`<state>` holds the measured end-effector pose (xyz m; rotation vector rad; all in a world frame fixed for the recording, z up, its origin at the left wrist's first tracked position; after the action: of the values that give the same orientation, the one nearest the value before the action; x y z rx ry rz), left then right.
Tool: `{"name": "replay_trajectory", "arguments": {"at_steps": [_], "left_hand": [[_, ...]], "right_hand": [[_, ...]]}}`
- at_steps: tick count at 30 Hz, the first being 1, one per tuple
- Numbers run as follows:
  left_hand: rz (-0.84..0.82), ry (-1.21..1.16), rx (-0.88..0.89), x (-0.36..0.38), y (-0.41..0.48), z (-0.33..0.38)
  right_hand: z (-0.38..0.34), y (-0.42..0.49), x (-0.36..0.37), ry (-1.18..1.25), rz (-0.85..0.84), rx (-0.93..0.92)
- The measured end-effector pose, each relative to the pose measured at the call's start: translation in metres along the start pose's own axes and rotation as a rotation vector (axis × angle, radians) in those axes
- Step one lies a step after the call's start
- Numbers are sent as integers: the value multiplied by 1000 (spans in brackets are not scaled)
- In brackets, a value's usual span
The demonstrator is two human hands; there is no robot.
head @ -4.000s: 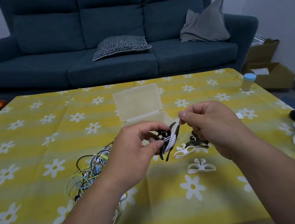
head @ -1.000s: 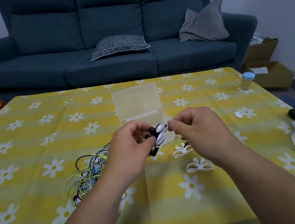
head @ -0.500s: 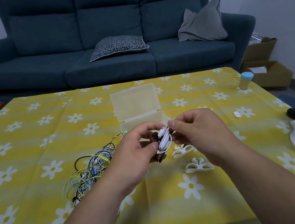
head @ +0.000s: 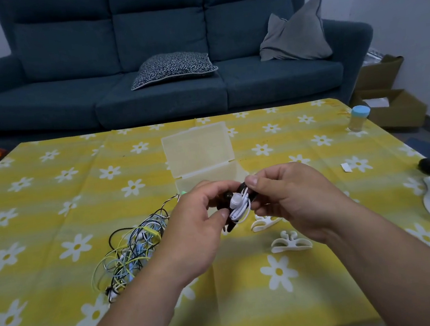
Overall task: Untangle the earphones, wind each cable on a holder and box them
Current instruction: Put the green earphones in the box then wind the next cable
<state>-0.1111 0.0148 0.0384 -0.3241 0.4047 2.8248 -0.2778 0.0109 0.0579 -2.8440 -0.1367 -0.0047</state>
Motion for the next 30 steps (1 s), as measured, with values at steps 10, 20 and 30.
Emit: {"name": "replay_trajectory", "arguments": {"at_steps": [10,20,30], "left_hand": [[30,-27,110,1,-2,6],[147,202,226,-1,-2,12],[257,-569,81,-3,-1,5]], "right_hand": [[2,-2,6,91,-65,89],[4,-8,14,-112,82,-122],[5,-9,23,-283,379,-432]]}}
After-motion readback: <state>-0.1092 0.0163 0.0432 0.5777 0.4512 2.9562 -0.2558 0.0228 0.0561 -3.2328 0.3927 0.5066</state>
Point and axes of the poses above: each hand's wrist, its own y-axis towards the middle knuckle, its own x-axis out of the palm, z = x × y, the point moved 2 cm from there along y, towards the middle knuckle, and after that the axes turned 6 degrees about x, right-handed, at the moved point
